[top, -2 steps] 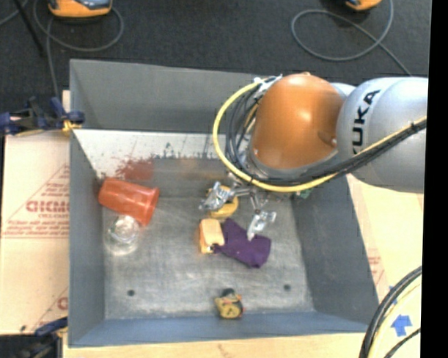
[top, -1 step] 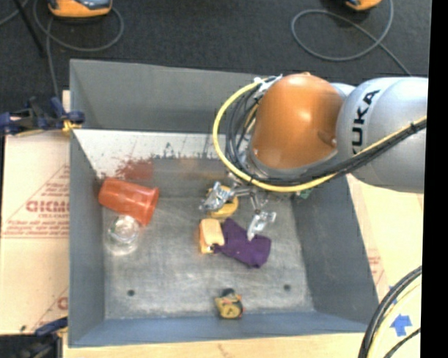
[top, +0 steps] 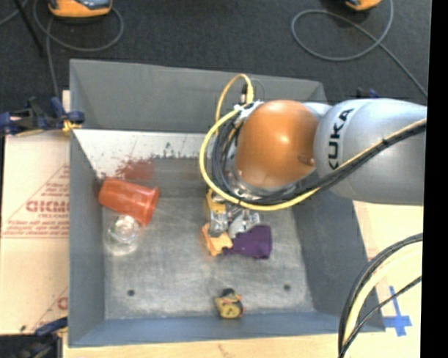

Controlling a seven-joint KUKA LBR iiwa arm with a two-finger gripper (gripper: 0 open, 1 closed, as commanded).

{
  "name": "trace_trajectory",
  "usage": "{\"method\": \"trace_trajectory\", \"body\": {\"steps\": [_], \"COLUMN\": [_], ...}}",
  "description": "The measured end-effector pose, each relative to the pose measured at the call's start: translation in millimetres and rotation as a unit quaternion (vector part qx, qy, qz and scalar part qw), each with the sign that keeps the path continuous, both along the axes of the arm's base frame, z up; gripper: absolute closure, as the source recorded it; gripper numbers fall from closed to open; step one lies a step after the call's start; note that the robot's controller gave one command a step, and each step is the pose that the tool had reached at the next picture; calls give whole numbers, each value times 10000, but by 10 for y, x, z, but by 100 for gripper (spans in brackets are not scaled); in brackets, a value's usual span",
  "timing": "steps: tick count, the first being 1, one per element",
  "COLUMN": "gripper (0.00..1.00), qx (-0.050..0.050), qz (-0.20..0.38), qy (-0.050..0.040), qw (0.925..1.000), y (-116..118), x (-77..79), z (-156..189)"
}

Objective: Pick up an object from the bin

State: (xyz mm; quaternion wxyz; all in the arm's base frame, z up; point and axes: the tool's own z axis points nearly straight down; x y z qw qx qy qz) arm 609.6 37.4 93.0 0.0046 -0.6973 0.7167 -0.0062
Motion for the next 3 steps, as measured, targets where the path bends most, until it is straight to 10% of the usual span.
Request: {"method": "trace_trajectory", "body": {"steps": [1, 2, 3], "gripper": [0, 0, 100], "qx": [32, 32, -9], "qz": [-11, -2, 1436], "qy": [-31, -2, 21], "qw": [10000, 10000, 9896], "y": [13, 19, -299], "x": [-3, -25, 143], "z": [-35, -66, -110]}}
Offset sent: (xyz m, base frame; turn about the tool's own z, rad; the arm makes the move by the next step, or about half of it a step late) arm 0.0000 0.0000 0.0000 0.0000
